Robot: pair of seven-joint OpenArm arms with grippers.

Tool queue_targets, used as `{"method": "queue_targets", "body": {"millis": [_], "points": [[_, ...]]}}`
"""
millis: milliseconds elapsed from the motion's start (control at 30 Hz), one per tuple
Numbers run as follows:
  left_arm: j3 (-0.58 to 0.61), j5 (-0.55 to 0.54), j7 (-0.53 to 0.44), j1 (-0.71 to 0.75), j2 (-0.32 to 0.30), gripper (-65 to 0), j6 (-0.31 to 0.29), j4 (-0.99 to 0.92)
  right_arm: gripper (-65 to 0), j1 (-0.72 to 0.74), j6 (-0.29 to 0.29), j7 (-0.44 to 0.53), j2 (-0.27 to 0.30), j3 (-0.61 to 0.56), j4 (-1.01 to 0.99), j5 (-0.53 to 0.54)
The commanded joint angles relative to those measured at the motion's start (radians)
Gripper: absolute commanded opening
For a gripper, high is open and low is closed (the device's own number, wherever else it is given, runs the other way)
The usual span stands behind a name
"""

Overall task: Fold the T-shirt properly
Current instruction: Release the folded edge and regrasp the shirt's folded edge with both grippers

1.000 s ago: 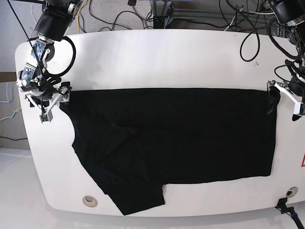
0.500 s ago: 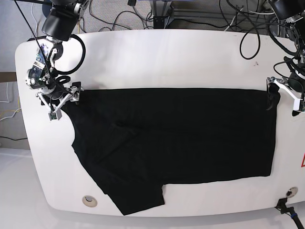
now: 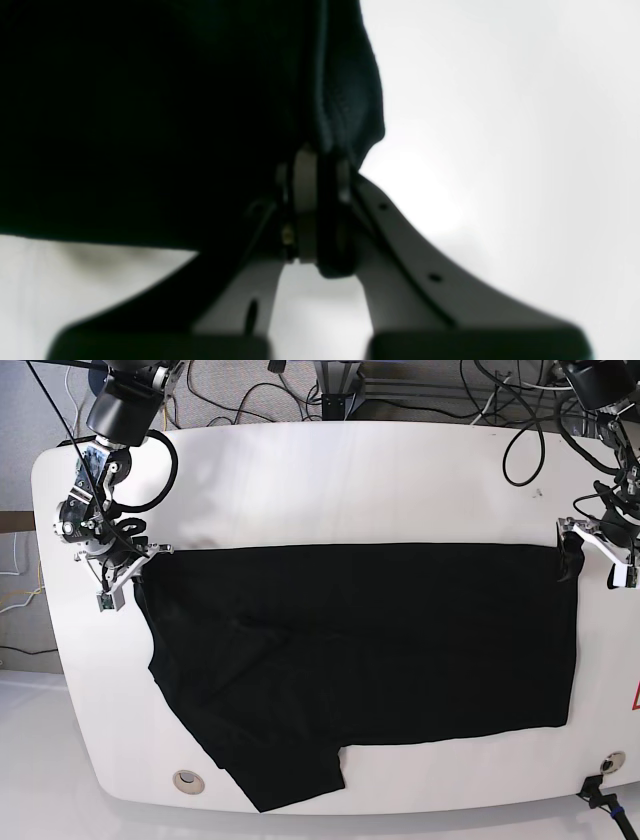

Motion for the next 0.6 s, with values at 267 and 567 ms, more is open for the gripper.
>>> {"method": "queue_targets", "body": {"millis": [267, 567], "points": [[0.077, -0.016, -0.025, -0.146, -0.038, 0.0, -0.001, -0.241, -65.0, 0.010, 0.006, -0.011, 0.008, 0.001, 0.004, -0.009], [0.135, -0.010, -0.026, -0.172, -0.038, 0.0, -0.001, -0.342, -65.0, 0.010, 0.006, -0.011, 0.008, 0.001, 0.004, -0.009]]}}
